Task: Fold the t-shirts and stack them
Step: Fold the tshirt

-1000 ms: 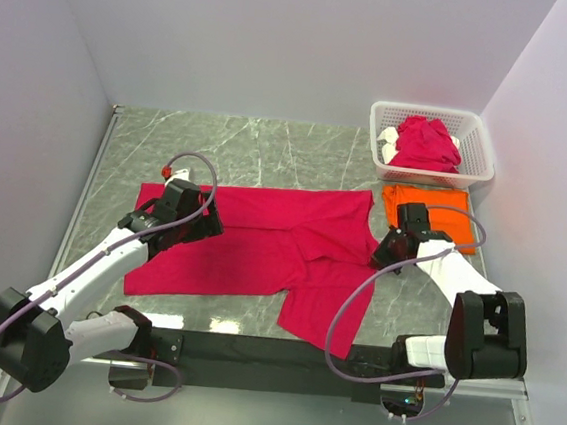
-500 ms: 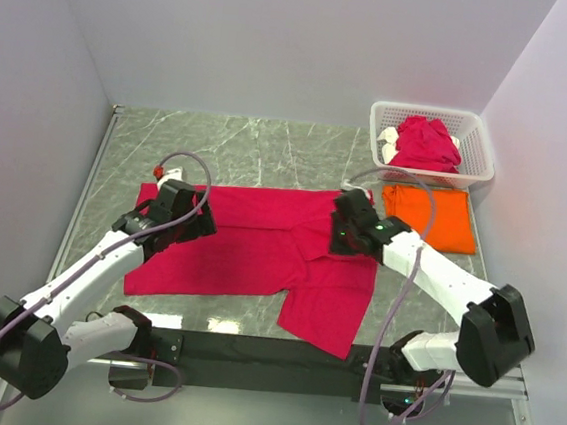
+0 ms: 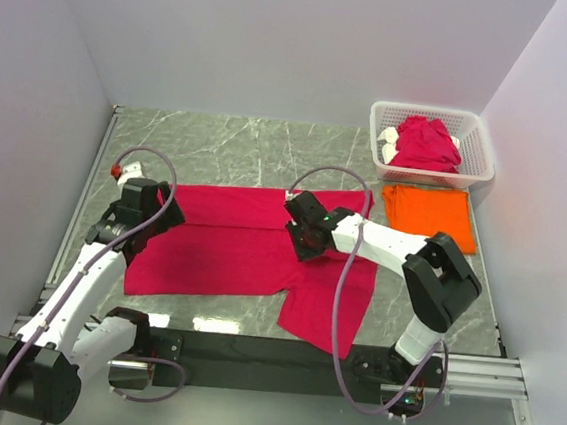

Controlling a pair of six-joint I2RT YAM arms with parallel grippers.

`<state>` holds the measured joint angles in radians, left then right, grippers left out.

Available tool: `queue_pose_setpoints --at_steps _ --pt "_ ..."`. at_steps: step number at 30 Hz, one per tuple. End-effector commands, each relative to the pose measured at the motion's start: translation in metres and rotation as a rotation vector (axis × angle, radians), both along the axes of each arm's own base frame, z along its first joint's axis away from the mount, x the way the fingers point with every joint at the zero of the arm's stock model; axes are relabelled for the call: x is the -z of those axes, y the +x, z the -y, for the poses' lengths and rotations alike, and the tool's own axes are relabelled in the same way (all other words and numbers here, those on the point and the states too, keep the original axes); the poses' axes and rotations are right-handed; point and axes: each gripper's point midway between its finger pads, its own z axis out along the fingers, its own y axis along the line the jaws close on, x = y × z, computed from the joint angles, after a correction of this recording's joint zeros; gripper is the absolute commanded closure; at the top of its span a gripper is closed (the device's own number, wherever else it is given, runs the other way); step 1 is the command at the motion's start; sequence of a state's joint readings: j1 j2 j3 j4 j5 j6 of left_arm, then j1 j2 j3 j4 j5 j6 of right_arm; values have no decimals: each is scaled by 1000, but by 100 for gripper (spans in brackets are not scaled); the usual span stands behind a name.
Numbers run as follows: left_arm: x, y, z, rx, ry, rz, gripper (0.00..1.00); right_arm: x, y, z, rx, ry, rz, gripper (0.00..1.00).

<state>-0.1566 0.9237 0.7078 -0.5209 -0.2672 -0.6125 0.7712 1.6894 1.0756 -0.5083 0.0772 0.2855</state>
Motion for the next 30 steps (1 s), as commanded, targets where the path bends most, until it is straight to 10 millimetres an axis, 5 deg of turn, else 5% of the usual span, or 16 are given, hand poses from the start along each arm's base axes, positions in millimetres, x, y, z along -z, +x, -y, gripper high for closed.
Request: queue_pose_setpoints --at_steps 1,20,30 --pt "-8 6 -4 1 18 57 13 -7 16 -16 -20 12 51 70" --pt "-8 8 1 31 9 65 14 21 18 -2 26 -86 41 74" --pt "-6 8 3 41 7 60 14 -3 12 0 30 -83 38 94"
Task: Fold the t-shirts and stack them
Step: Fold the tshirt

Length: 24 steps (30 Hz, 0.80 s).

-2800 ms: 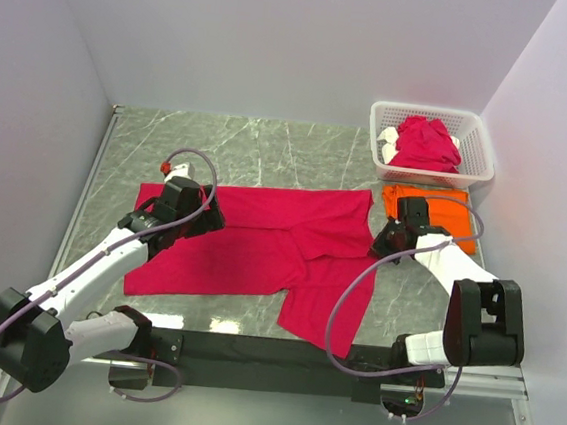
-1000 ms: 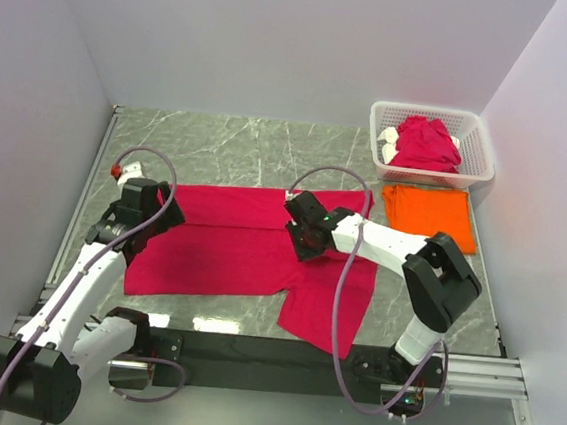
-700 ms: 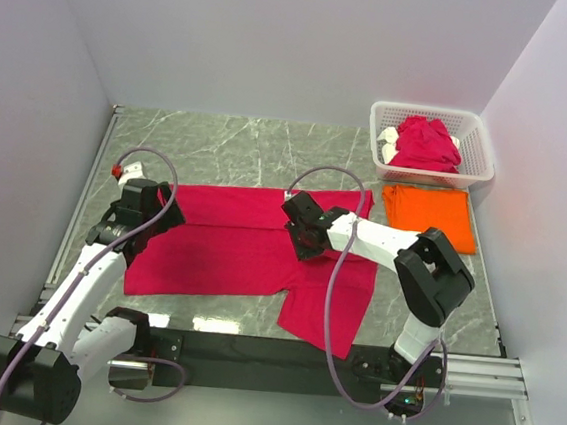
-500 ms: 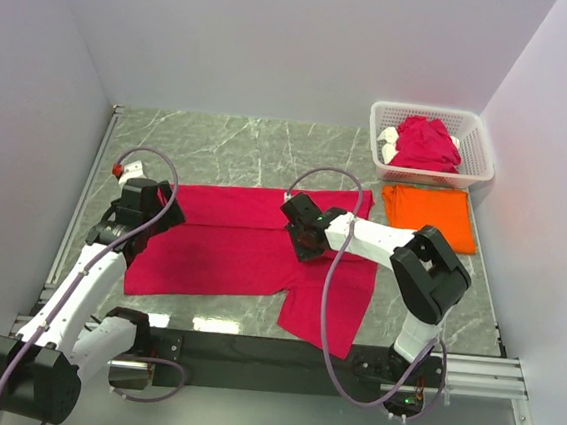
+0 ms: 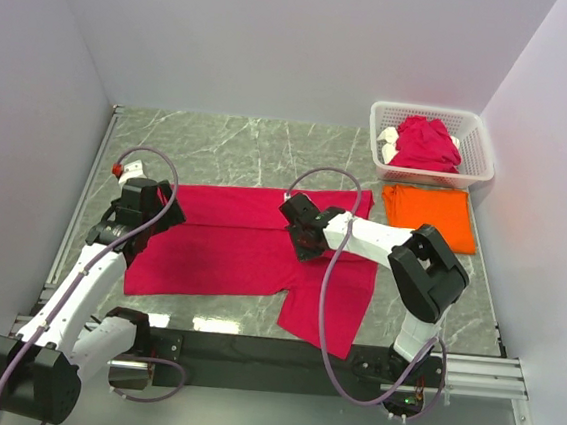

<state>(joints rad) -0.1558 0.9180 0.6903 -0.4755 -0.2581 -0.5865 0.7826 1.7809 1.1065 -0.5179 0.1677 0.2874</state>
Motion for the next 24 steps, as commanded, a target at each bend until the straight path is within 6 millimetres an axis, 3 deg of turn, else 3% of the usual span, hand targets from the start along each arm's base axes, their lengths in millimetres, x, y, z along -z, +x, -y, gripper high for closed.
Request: queue_pose_setpoints --at_steps 1,9,18,22,24 --pt "-5 4 2 19 -2 32 14 -27 1 -10 6 33 25 96" --pt "-3 4 3 29 -5 24 14 -33 -20 -13 25 42 -93 99" --pt "0 5 6 40 -9 12 14 -35 -27 -20 55 15 -179 98" --pt "2 5 8 51 -13 5 14 -31 -30 -24 37 24 -213 90" --pt "2 5 8 52 -13 2 14 -38 -30 -26 29 52 -196 80"
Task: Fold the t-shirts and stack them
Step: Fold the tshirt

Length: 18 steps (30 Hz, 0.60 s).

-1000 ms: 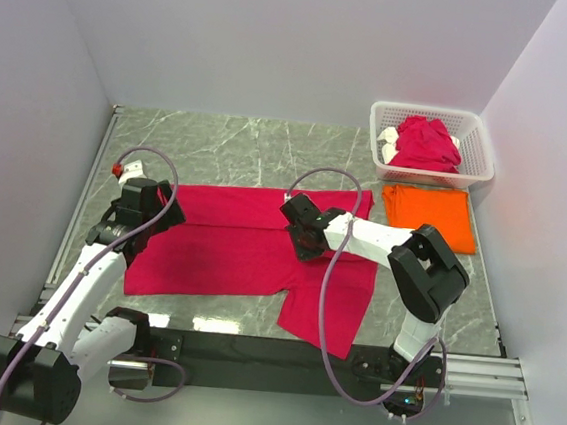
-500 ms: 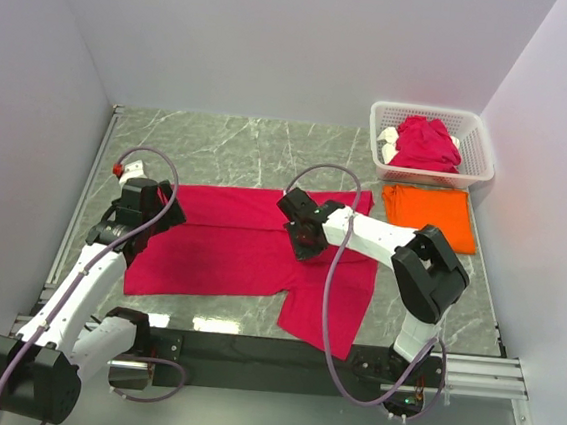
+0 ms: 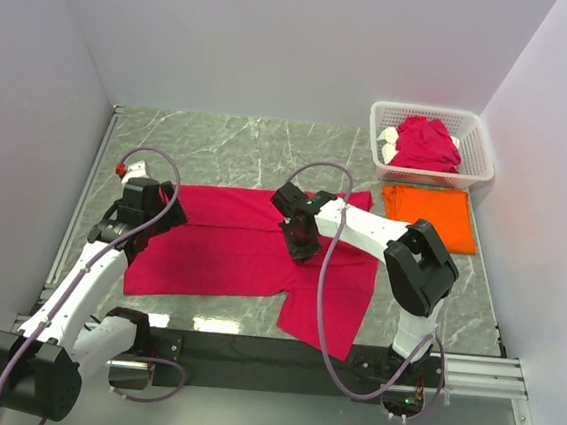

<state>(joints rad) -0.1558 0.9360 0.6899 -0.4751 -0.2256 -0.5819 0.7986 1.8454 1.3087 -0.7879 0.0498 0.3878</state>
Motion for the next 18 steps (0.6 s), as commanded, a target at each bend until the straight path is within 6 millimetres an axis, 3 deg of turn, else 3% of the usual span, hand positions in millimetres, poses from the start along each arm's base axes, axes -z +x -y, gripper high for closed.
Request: queue_pose_setpoints --at_steps 1,3,8,9,11,12,16,18 --pt "-3 5 2 24 1 23 14 -18 -5 -5 -7 36 7 74" --pt "-3 5 2 24 3 25 14 -27 -2 3 1 30 52 71" --pt "-5 5 2 25 3 31 14 -36 15 44 163 3 174 71" --pt "-5 5 2 25 3 32 14 -36 19 65 238 14 179 71" --pt "-5 5 2 25 3 34 14 -36 29 81 340 63 201 70" --pt "-6 6 2 24 3 37 14 -33 30 101 434 82 198 69" --pt "-7 5 2 24 3 40 14 -25 40 137 630 179 209 67" --pt "-7 5 1 22 4 40 14 -21 43 141 682 237 207 67"
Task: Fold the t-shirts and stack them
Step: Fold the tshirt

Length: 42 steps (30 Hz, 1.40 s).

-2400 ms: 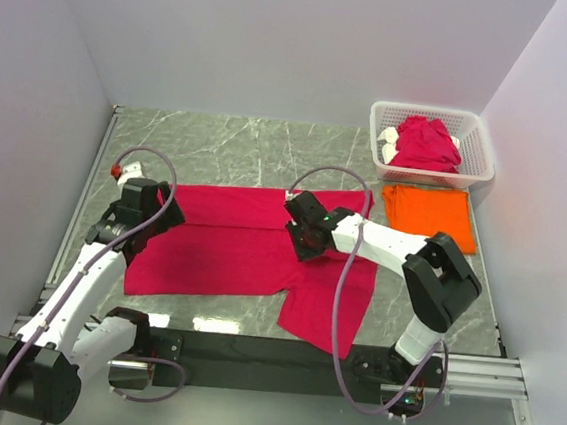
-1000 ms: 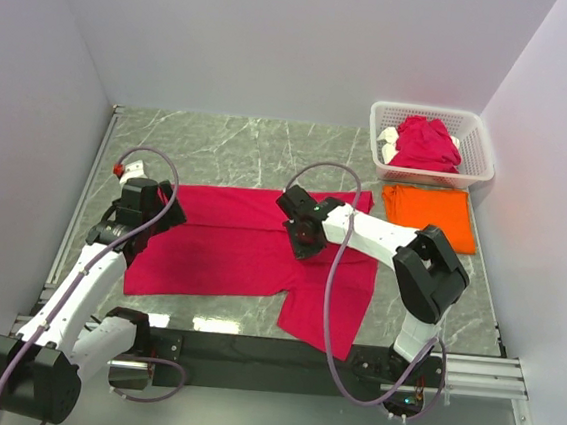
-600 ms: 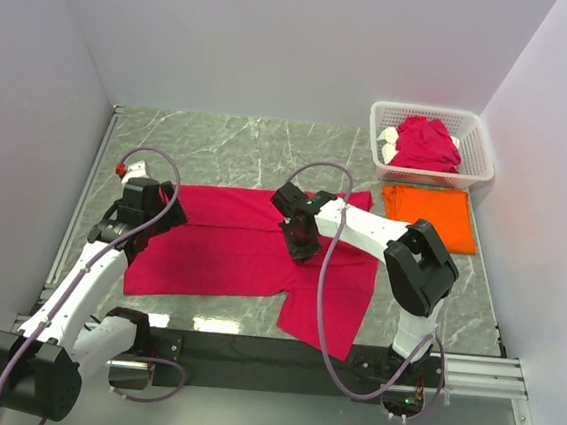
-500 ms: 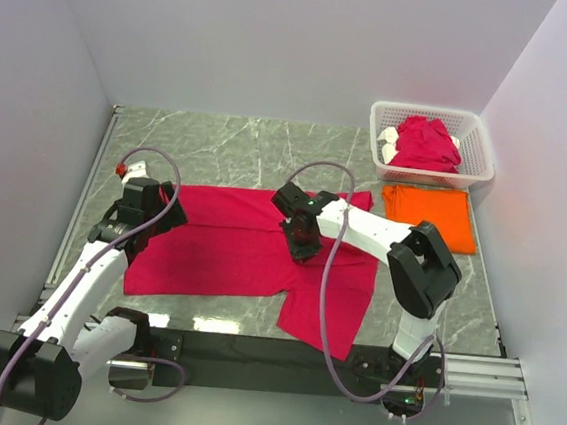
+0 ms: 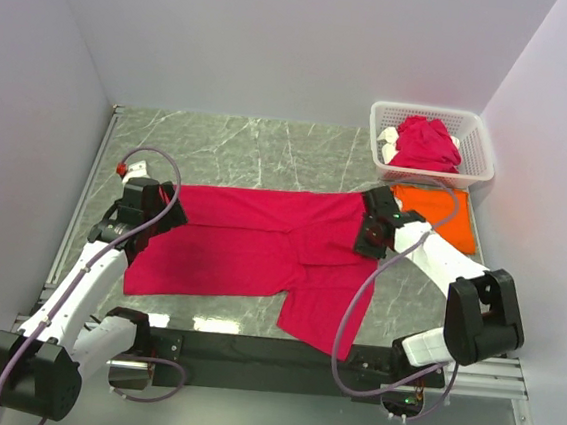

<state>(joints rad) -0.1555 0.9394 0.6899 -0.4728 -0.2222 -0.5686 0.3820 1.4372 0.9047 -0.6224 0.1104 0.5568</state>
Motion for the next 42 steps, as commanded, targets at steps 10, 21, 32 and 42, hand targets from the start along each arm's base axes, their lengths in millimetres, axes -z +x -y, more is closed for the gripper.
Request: queue_pose_setpoints --at_steps 10,21,32,42 --pt "-9 5 1 12 -6 49 14 22 18 27 243 198 77 67" --pt "-8 4 1 10 -5 46 14 34 22 28 247 212 62 71" --pt "-8 5 1 12 -5 44 14 39 0 33 235 180 16 75" --pt "-8 6 2 17 -6 45 14 28 -5 37 222 160 11 100"
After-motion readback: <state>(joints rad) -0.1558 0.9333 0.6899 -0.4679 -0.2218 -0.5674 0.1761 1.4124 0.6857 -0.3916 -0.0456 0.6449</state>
